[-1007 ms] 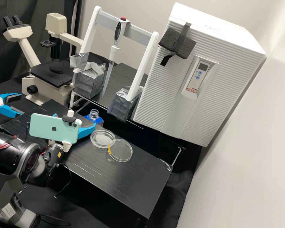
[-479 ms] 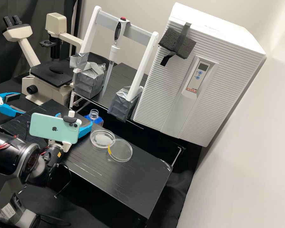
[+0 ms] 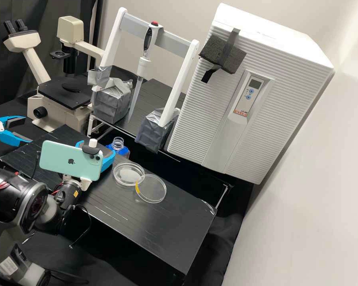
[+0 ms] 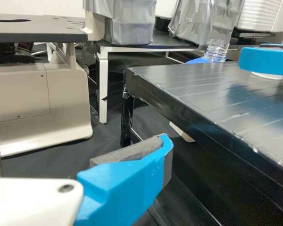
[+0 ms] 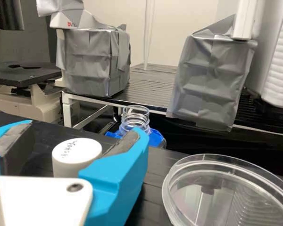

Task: Close the bottle

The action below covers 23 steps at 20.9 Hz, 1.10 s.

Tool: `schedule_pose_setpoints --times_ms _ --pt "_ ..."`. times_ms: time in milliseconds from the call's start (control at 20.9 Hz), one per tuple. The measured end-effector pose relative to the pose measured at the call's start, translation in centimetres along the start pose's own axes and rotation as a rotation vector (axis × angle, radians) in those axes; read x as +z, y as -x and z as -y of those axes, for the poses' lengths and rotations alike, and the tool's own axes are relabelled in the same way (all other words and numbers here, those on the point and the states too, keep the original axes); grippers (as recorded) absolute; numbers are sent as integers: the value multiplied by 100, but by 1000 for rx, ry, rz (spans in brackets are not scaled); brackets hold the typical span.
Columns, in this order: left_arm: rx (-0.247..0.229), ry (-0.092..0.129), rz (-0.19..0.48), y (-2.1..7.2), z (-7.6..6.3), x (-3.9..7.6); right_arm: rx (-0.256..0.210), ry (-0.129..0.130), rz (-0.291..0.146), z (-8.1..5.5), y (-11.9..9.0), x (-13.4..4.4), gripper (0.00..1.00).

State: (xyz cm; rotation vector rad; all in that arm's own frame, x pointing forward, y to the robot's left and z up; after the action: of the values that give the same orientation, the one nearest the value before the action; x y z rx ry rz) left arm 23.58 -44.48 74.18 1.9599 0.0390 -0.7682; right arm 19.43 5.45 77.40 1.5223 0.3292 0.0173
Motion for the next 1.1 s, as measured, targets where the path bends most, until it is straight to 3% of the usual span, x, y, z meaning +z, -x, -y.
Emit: schedule_pose_setpoints --times_ms 1102 --pt "12 7 -16 -3 -14 -16 8 1 14 -18 -57 37 0"
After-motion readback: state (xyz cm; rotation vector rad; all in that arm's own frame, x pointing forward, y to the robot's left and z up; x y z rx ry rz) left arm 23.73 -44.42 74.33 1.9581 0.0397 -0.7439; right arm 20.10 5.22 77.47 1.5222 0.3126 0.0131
